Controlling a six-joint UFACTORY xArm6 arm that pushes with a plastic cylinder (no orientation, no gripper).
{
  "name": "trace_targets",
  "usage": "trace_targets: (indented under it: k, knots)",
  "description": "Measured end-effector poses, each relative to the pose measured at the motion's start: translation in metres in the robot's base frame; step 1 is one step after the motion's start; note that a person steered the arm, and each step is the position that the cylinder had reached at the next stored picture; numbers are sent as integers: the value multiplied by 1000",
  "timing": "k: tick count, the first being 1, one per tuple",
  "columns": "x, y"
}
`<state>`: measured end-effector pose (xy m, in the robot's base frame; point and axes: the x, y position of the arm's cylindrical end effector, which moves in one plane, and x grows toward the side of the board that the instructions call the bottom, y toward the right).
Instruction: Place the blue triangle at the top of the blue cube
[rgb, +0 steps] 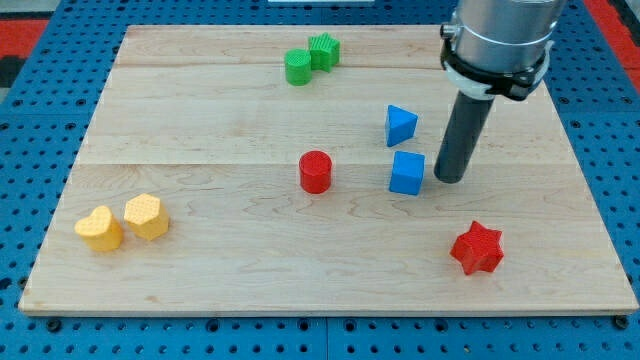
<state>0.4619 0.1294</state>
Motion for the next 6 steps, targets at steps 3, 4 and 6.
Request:
trace_targets:
  k: [3,4,6]
  knots:
    - [-36,53]
    - [-83,43]
    - [-82,-58]
